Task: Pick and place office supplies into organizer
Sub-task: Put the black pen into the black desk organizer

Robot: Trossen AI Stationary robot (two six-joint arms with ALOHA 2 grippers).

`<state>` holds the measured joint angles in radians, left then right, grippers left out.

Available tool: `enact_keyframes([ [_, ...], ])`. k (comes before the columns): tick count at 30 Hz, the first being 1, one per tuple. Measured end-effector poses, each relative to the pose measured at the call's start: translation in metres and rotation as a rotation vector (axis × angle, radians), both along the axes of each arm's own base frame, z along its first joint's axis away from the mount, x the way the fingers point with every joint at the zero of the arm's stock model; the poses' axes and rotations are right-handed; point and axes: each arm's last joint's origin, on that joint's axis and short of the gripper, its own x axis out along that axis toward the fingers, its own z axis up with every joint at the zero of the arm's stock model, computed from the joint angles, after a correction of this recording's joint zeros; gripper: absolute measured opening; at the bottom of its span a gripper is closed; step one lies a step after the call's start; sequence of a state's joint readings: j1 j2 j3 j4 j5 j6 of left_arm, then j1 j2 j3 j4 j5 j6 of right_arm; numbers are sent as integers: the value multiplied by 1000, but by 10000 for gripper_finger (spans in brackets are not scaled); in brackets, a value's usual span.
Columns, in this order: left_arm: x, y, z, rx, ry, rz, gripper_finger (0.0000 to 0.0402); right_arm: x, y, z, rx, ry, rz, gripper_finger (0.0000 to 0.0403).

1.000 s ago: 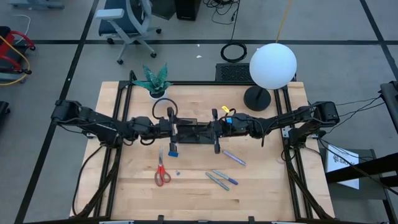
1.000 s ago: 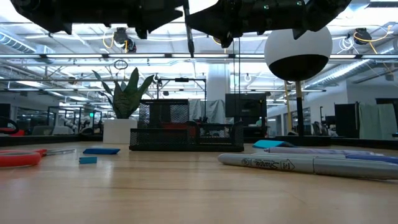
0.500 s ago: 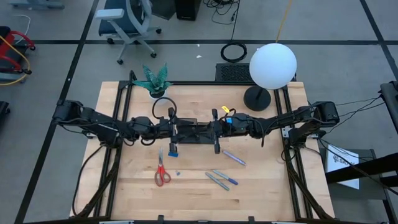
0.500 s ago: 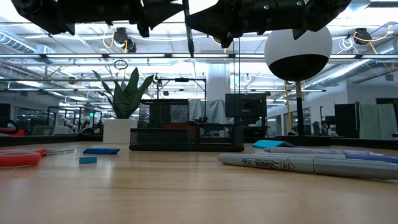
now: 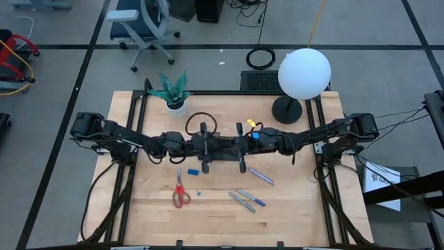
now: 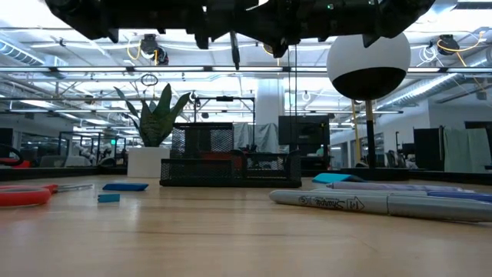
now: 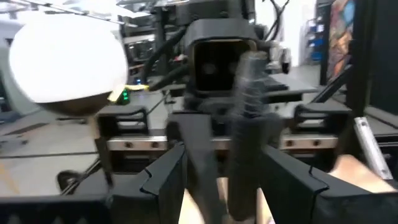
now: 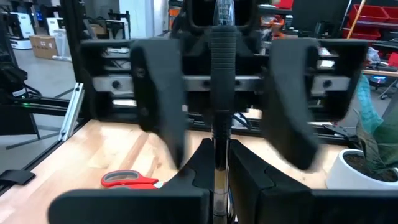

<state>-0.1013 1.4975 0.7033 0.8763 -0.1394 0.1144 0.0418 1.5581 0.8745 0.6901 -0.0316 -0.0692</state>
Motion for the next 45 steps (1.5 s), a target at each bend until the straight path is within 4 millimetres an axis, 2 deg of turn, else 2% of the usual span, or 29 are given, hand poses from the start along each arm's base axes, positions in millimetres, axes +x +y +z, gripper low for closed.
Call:
enact_keyframes([
  [13, -9, -3, 12, 10, 4, 10, 186, 0, 0, 0, -3, 4, 0, 18],
  [16, -10, -5, 14, 15, 0, 6, 147, 0, 0, -1, -4, 5, 0, 18],
  [21, -11, -6, 15, 51, 2, -1, 40, 0, 0, -1, -4, 6, 0, 18],
  [22, -11, -6, 14, 58, 9, -2, 33, 0, 0, -1, -6, 11, 0, 18],
  [30, -11, -6, 14, 57, 16, -2, 35, 0, 0, -1, -25, 12, 1, 24],
  [39, -11, -6, 12, 21, 29, -6, 35, 0, 0, -1, -56, 9, 4, 86],
  [45, -17, -6, 19, -17, 36, -10, 35, 0, 0, -5, -117, 42, 8, 113],
])
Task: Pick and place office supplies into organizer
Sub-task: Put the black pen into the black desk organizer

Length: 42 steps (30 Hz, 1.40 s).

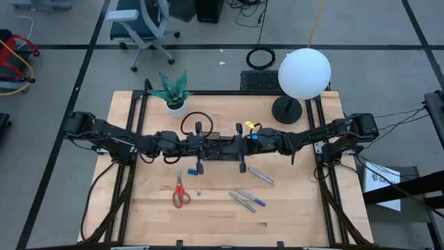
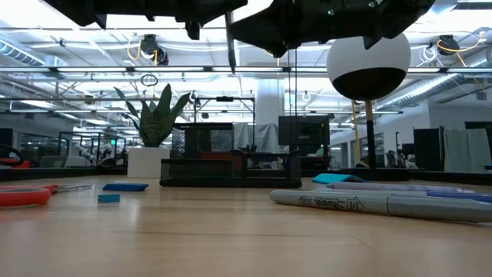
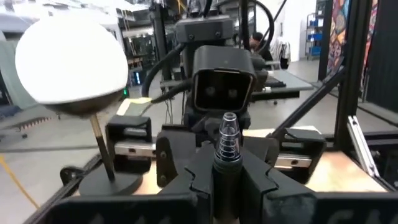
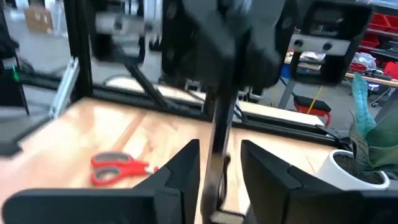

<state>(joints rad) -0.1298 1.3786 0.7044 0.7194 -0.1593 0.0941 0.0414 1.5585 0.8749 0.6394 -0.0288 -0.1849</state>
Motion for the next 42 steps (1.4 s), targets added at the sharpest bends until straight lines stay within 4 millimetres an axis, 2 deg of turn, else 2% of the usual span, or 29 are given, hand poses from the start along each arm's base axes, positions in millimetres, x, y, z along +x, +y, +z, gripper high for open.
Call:
enact_keyframes([
  [7, -16, -3, 12, -67, 44, 32, 35, -1, 3, -3, -141, 22, -24, 143],
  [11, -23, -5, 16, -113, 66, 34, 35, -2, 14, -3, -299, 26, -75, 165],
  [18, -25, -2, 16, -216, 68, 45, 35, -9, 49, -2, -794, 83, -199, 207],
  [24, -23, 7, 15, -364, 60, 51, 35, -17, 73, -2, -1133, 124, -177, 233],
  [28, -22, 9, 16, -458, 58, 2, 35, -19, 81, -1, -1294, 116, -130, 237],
  [34, -22, 9, 22, -586, 13, -78, 35, -19, 81, -1, -1536, 138, -77, 227],
  [42, -16, 8, 16, -650, 16, -99, 35, -18, 82, 3, -1795, 107, -19, 220],
])
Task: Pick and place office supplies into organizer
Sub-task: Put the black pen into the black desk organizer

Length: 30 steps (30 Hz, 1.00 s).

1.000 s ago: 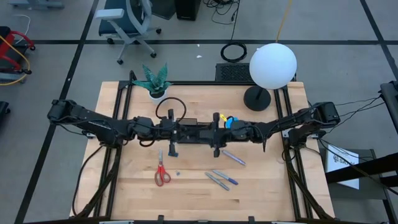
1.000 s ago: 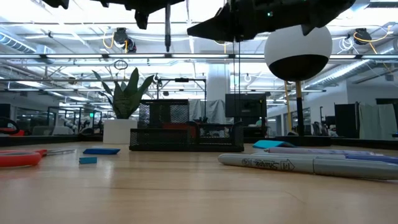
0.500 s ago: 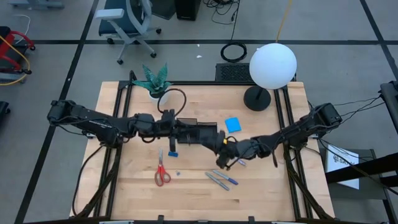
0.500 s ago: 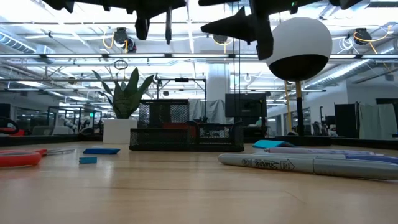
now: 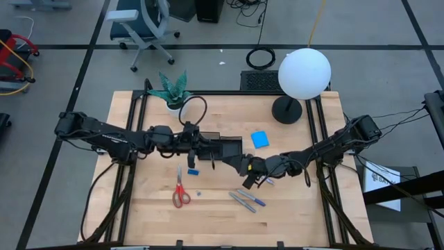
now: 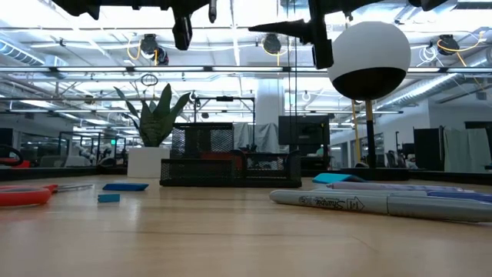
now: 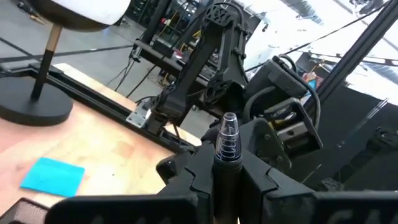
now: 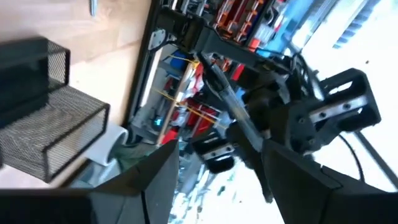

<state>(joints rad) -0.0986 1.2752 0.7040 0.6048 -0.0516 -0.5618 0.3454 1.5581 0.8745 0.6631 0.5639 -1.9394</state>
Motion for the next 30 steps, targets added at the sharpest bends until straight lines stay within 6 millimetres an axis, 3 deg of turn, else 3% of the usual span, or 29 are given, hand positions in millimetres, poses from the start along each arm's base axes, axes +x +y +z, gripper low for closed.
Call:
enact_keyframes([
  [7, 15, -1, -11, -47, -48, -41, 35, 4, 3, -6, -39, 12, 76, 223],
  [20, 30, 5, -29, -76, -36, -53, 35, 28, 8, -50, -161, -25, 96, 219],
  [30, 29, -2, -30, -75, -34, -75, 35, 31, 5, -53, -162, -41, 88, 199],
])
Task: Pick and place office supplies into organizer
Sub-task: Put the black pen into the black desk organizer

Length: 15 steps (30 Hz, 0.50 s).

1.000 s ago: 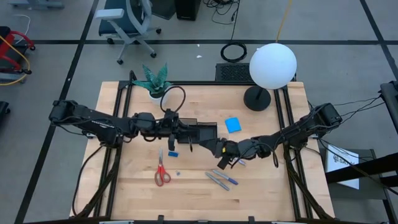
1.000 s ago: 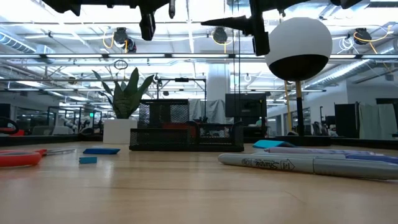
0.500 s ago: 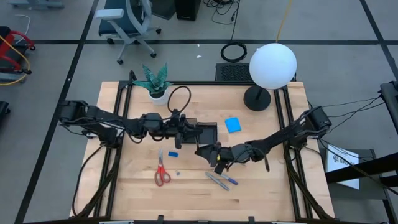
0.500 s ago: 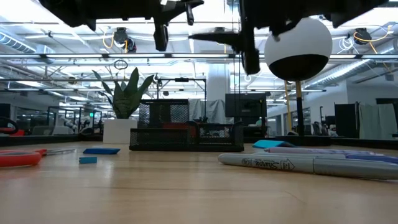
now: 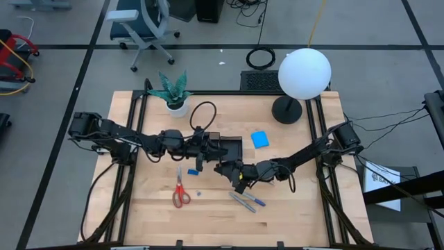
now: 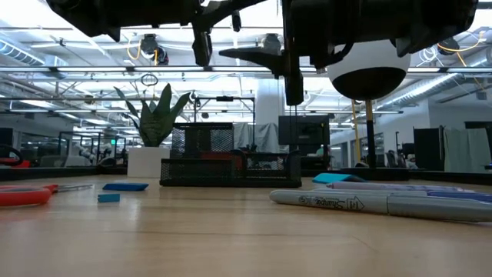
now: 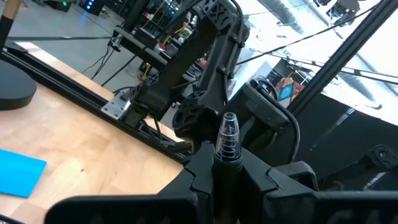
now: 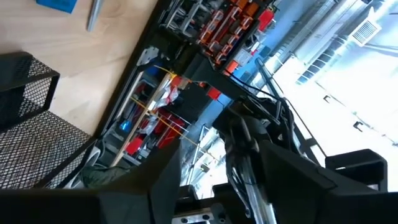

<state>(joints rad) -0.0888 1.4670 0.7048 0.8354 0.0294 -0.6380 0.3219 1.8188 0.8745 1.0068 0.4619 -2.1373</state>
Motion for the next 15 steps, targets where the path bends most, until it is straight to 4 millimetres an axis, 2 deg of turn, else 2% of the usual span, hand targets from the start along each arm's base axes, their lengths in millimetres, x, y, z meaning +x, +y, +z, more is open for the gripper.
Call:
enact_keyframes([
  [4, 0, -1, -1, 4, 8, 1, 35, 0, 0, 0, 22, -3, 3, 162],
  [10, 0, -1, -3, -16, 33, 15, 35, -1, 4, 1, 86, -17, 16, 42],
  [15, 0, -1, -6, -18, 57, 17, 37, -1, 8, 2, 130, -20, 10, 42],
])
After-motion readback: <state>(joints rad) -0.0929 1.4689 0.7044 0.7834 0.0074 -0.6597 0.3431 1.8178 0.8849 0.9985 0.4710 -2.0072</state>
